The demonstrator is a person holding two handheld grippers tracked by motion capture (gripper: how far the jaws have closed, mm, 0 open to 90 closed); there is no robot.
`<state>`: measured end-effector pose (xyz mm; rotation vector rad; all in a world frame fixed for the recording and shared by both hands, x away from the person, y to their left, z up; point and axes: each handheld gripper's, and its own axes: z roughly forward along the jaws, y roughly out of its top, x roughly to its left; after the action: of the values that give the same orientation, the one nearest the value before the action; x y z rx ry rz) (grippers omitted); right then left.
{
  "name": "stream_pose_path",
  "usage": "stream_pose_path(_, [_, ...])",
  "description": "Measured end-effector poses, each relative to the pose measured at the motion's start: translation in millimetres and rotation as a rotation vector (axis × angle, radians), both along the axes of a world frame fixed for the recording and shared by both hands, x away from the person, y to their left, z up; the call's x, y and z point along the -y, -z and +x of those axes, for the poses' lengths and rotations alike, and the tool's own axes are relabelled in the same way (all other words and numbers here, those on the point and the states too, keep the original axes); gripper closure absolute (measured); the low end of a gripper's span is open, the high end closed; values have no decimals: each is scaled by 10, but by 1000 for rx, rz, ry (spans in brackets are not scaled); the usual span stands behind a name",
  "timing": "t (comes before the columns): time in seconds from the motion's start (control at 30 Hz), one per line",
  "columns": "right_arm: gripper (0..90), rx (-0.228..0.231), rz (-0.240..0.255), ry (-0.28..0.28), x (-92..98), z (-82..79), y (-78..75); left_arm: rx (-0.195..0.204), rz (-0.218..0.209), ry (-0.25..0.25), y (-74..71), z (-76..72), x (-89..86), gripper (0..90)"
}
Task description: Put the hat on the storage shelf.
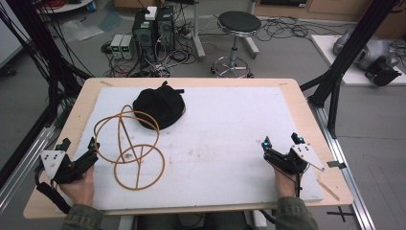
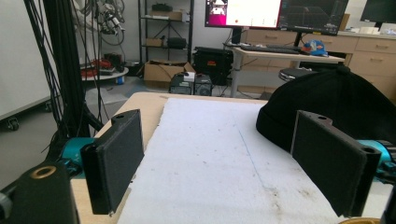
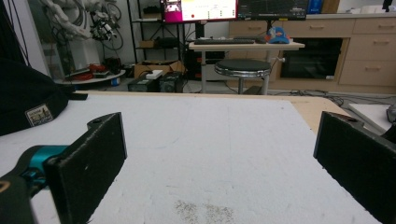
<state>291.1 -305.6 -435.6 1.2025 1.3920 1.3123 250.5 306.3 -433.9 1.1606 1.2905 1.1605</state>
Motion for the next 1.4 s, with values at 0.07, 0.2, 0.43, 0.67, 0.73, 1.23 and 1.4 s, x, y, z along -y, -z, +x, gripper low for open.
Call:
stream_pose_path(0.07, [16,-1,9,5,-3,-9,-3,3,0,1,-3,1,2,173])
stream_pose_path(0.2, [16,3,12,7,5,-12,-7,3,0,2,-6,-1,-1,173])
stream_pose_path(0.43, [16,18,33,-6,22,-28,-21,5,-6,-1,-19,-13,-15,173])
stream_pose_path(0.67, [16,12,36,-15,28,-21,-18,3,-5,2,-20,-10,-10,173])
stream_pose_path(0.73, [16,5,37,-19,27,-13,-18,1,-6,5,-22,-11,-11,173])
stream_pose_path(1.23, [16,-14,83,-129,-37,317,-465,13,-5,10,-24,-13,-12,173])
stream_pose_path(1.4, [16,-15,30,-189,-230,498,-710,17,-21,3,-21,-13,-54,174])
